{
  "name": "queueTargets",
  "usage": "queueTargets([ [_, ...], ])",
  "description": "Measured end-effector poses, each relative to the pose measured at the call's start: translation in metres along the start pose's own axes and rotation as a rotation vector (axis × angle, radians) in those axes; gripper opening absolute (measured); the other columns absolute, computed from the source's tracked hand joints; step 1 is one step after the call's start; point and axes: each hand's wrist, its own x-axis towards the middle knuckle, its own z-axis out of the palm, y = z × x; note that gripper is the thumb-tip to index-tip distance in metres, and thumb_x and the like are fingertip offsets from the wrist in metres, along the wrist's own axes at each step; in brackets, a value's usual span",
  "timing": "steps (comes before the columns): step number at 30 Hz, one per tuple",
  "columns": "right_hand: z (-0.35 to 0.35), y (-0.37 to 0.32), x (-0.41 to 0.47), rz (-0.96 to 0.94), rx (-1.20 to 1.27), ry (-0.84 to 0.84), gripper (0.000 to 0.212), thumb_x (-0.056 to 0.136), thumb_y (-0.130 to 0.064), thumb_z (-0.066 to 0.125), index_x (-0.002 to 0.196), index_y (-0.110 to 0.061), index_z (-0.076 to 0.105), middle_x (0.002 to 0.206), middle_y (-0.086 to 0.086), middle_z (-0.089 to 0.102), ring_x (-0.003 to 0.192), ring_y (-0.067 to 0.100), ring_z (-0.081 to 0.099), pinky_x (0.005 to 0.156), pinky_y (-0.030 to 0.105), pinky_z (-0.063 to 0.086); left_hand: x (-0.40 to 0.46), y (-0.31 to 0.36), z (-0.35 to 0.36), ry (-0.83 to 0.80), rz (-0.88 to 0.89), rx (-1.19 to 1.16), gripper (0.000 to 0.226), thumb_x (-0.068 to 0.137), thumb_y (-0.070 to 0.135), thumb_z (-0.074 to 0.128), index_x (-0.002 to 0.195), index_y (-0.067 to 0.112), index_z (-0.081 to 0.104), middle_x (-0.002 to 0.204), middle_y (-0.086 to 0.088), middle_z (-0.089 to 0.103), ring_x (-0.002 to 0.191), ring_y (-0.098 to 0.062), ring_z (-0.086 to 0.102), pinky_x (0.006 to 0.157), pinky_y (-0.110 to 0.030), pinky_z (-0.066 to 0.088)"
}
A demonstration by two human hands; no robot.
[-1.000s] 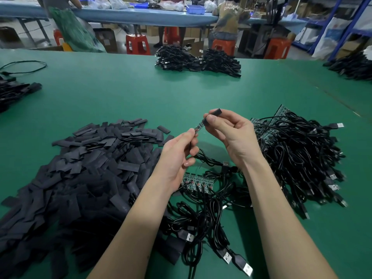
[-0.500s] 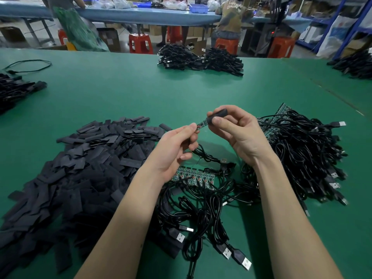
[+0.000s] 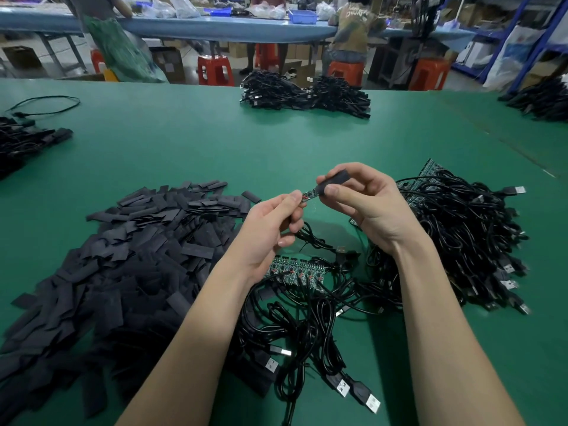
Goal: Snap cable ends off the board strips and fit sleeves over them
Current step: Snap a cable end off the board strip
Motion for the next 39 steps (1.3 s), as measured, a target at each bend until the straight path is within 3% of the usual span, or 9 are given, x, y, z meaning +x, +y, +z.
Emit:
queueTargets([
  [8,0.001,0.002,0.0,0.04,0.087,-0.032,0.023,0.075,-0.003,0.073,0.082,-0.024,0.076,0.097,0.005,0.078,0.09,0.012,0.072,0.082,0.024,0.057,-0.001,0.0,0.002,-0.026,-0.006,-0.062,0.019,0.101,0.029,0.055,0.088,0.015,0.058,0.067,0.01,0.047,0.058,-0.002,0.041,0.046,-0.018,0.02],
  [16,-0.002,-0.005,0.001,-0.018,-0.209,0.004,0.019,0.068,-0.012,0.084,0.085,-0.017,0.08,0.093,0.014,0.078,0.084,0.017,0.072,0.08,0.026,0.058,0.0,-0.001,0.0,0.028,-0.025,-0.009,0.02,0.102,0.025,0.056,0.087,0.013,0.06,0.067,0.008,0.047,0.057,-0.004,0.038,0.043,-0.015,0.02],
  [27,0.005,0.008,0.001,0.021,0.004,0.006,0.018,0.074,-0.005,0.074,0.083,-0.02,0.077,0.095,0.008,0.078,0.086,0.013,0.072,0.079,0.024,0.058,-0.001,-0.001,-0.003,-0.033,-0.021,0.026,0.022,0.102,0.027,0.055,0.088,0.012,0.06,0.067,0.008,0.048,0.058,-0.005,0.037,0.043,-0.015,0.021],
  [39,-0.005,0.002,-0.002,0.083,-0.089,-0.099,0.016,0.074,-0.014,0.08,0.088,-0.02,0.076,0.098,0.011,0.077,0.089,0.018,0.072,0.081,0.026,0.058,0.0,0.0,-0.01,-0.117,-0.006,0.116,0.022,0.099,0.028,0.057,0.081,0.015,0.062,0.061,0.009,0.046,0.053,-0.004,0.035,0.04,-0.012,0.023],
])
